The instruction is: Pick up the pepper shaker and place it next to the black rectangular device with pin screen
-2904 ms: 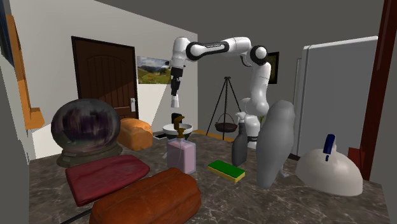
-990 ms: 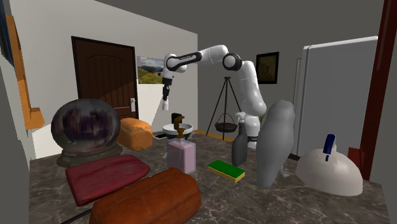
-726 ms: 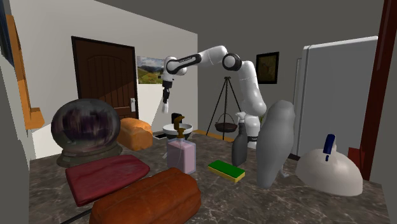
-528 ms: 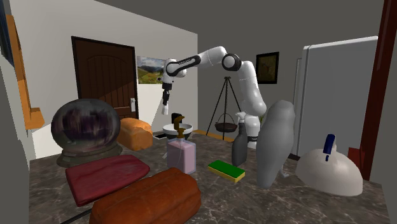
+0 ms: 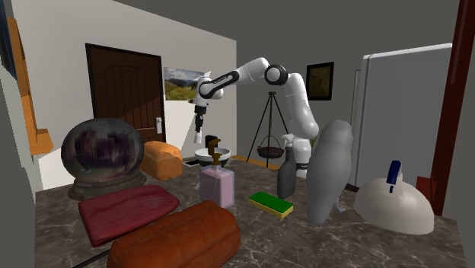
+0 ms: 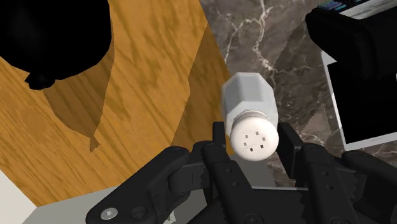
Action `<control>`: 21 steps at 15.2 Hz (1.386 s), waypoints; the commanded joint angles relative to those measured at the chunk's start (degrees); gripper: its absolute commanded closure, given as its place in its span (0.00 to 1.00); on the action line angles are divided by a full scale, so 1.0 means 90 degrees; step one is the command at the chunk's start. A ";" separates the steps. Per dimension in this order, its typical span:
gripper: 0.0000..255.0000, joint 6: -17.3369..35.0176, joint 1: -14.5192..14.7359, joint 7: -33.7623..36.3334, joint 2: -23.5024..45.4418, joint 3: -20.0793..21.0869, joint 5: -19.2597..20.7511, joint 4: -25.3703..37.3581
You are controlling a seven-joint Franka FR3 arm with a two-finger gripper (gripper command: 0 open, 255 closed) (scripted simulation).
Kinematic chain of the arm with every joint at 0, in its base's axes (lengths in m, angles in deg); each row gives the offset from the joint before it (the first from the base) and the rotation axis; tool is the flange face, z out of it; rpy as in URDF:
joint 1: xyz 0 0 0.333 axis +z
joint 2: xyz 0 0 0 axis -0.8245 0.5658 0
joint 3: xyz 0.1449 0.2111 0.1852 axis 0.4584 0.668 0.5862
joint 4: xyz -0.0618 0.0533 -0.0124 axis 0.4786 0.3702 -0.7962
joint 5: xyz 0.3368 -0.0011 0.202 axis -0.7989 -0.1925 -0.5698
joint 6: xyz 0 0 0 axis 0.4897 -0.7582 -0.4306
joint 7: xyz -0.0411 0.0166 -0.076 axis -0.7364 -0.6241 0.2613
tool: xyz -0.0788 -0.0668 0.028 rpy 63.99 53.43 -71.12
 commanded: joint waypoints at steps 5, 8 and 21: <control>1.00 0.0454 -0.0015 -0.0078 0.0182 0.0039 -0.0113 -0.0283; 1.00 0.0676 -0.0028 -0.0126 0.0280 0.0061 -0.0178 -0.0416; 1.00 0.1078 -0.0062 -0.0228 0.0489 0.0114 -0.0314 -0.0627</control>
